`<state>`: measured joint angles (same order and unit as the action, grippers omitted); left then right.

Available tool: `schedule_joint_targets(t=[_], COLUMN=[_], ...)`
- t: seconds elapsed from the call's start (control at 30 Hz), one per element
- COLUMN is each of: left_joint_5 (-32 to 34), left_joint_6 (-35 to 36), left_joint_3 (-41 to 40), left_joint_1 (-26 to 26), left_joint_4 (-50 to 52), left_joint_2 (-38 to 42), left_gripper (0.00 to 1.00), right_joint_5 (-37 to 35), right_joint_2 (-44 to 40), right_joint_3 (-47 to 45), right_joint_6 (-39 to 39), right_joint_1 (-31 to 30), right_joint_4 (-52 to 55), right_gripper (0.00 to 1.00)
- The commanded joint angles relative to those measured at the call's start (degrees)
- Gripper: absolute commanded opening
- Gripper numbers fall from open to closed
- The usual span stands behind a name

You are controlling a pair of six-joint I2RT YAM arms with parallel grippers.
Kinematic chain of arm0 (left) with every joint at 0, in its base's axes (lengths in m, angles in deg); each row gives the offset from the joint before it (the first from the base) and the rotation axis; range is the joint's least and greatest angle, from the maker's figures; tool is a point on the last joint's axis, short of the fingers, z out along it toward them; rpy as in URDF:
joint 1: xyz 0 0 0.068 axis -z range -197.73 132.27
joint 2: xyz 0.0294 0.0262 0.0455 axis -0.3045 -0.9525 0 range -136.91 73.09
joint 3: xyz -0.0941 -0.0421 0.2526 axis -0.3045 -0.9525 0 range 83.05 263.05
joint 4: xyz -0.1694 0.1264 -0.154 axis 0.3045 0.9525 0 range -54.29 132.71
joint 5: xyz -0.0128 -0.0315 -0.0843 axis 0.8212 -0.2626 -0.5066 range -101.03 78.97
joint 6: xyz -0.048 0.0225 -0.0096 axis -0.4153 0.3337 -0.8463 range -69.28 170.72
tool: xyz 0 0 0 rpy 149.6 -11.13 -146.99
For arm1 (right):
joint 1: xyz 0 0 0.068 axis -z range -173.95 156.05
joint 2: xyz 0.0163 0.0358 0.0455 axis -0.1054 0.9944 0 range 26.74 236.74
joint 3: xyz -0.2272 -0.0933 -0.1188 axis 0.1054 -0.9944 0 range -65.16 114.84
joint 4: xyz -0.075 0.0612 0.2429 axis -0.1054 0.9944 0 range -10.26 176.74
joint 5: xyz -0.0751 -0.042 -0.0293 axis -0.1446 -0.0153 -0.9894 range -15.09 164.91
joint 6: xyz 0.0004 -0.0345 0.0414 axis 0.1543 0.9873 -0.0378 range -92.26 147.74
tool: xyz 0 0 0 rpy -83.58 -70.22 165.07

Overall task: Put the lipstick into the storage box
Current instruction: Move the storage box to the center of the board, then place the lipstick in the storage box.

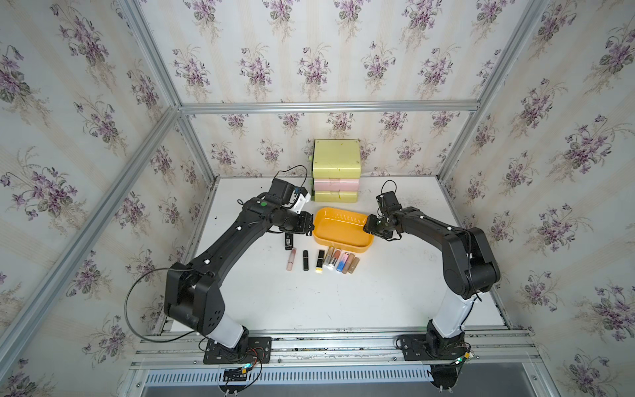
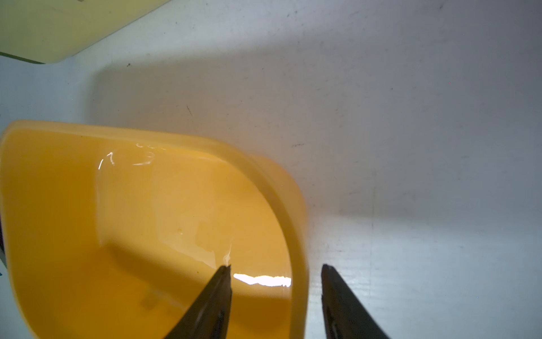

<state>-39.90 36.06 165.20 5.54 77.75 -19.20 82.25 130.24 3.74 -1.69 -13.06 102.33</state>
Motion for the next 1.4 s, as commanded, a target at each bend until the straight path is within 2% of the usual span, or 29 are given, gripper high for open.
schedule_joint_targets(t=[0.0, 0.17, 0.27, 0.47, 0.63, 1.1, 1.37], left_joint_5=[2.91, 6.07, 7.99, 10.76, 12.12, 14.97, 20.26], left_joint_6=[7.12, 13.44, 14.95, 15.36, 14.52, 11.68, 8.08], left_joint_3=[6.39, 17.38, 22.05, 28.0, 29.75, 34.77, 42.52], left_joint_1=[1.51, 3.83, 4.15, 4.16, 4.16, 4.2, 4.24], left_joint_4=[3.91, 8.68, 10.75, 12.78, 12.92, 15.48, 20.38], left_joint_2=[-6.31, -17.63, -23.16, -30.78, -34.23, -40.45, -45.76], left_gripper=[0.09, 0.09, 0.09, 0.09, 0.1, 0.12, 0.18], right_joint_5=[-1.46, -1.35, -1.11, 1.14, 2.97, 3.97, 3.95], right_joint_2=[-3.2, -11.85, -17.09, -23.87, -27.59, -26.58, -27.04], right_joint_3=[0.45, -1.04, -2.72, -6.0, -8.91, -11.12, -11.74], right_joint_6=[1.65, 2.78, 3.31, 3.96, 3.98, 5.69, 6.76], right_joint_1=[-0.02, -0.03, -0.05, 0.22, 0.82, 1.54, 2.31], right_joint_4=[1.71, 1.72, 1.34, -0.29, -3.11, -4.31, -4.31], right_gripper=[0.61, 0.66, 0.69, 0.71, 0.72, 0.73, 0.73])
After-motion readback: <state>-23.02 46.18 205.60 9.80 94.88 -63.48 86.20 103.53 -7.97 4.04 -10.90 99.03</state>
